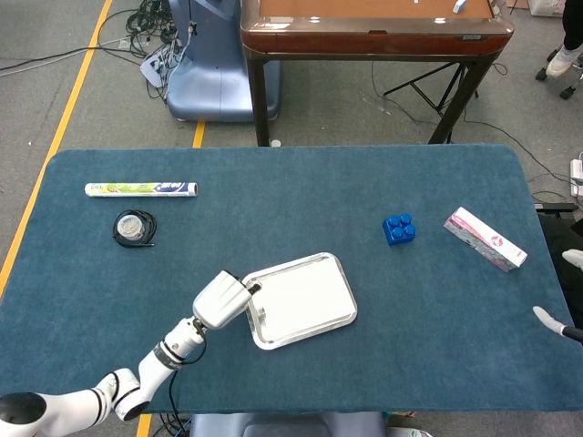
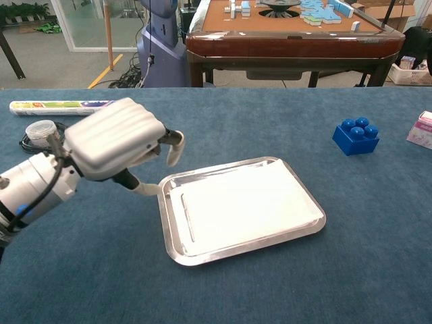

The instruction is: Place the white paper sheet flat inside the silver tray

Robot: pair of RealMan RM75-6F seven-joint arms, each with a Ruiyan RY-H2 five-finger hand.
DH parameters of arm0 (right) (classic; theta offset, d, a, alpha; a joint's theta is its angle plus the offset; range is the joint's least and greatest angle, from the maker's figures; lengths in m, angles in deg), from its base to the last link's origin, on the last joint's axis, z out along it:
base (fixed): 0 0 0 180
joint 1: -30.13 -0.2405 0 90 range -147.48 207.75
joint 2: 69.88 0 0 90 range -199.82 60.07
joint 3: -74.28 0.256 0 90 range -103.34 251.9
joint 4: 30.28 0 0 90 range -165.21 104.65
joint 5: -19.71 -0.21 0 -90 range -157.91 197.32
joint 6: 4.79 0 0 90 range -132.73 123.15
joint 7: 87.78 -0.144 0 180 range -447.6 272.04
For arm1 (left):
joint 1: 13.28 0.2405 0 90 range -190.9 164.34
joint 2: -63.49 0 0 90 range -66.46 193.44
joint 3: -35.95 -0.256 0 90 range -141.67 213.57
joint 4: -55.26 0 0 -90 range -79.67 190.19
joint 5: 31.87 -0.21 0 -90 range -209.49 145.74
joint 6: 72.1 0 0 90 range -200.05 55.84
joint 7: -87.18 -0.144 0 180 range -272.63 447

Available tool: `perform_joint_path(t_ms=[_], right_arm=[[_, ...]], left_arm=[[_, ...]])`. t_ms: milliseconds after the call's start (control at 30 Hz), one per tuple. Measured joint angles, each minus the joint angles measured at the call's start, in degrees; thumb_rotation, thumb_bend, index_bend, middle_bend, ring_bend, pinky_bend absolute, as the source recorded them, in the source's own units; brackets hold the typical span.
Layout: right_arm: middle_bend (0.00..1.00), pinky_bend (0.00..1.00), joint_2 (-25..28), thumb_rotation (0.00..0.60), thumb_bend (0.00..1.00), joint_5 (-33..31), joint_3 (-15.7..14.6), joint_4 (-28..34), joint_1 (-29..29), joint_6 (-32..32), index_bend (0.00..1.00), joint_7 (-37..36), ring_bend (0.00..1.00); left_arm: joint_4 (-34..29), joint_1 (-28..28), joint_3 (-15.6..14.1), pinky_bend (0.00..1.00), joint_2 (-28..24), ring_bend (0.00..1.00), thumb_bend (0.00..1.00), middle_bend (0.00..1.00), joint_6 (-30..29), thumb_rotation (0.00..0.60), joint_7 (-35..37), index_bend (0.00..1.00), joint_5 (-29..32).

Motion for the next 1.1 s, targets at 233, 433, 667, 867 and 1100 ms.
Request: perform_joint_path(t_ms=[233, 433, 667, 867, 1100], right_arm=[[0.24, 0.30, -0.3, 0.600, 0.00, 0.2, -0.2, 0.2, -0.4, 0.7, 0.25, 1.5, 0.13], [0.24, 0.30, -0.9, 0.600, 0.00, 0.4, -0.5, 0.4, -0.9, 1.4, 0.26, 3.3, 0.13], [0.24, 0.30, -2.0, 0.600, 0.00, 1.5, -1.2, 0.8, -1.7, 2.5, 0.27, 6.7, 0.13], [0.25, 0.30, -3.2, 0.600, 0.00, 2.8, -2.0, 0.8, -2.6, 3.5, 0.29, 9.7, 0.13], [0.26, 0.30, -4.0, 0.600, 0.00, 3.4, -2.4, 0.6, -3.2, 4.0, 0.29, 11.4, 0.13]], left_arm=[[-8.7, 4.0, 0.5, 0.94, -8.7, 0.70, 0.10, 0.71, -1.7, 0.600, -0.8, 0.42, 3.8], [-17.2, 9.9, 0.7, 0.74, -18.6, 0.49, 0.09, 0.52, -5.0, 0.600, 2.3, 0.41, 8.1], [-25.2, 18.6, -0.5, 0.52, -28.1, 0.39, 0.10, 0.45, -9.4, 0.600, 6.5, 0.42, 13.4], [-27.6, 24.3, -2.6, 0.50, -31.1, 0.39, 0.09, 0.45, -12.4, 0.600, 9.5, 0.42, 14.9], [-27.0, 28.3, -2.9, 0.50, -32.3, 0.39, 0.09, 0.45, -15.9, 0.600, 14.7, 0.44, 14.9]])
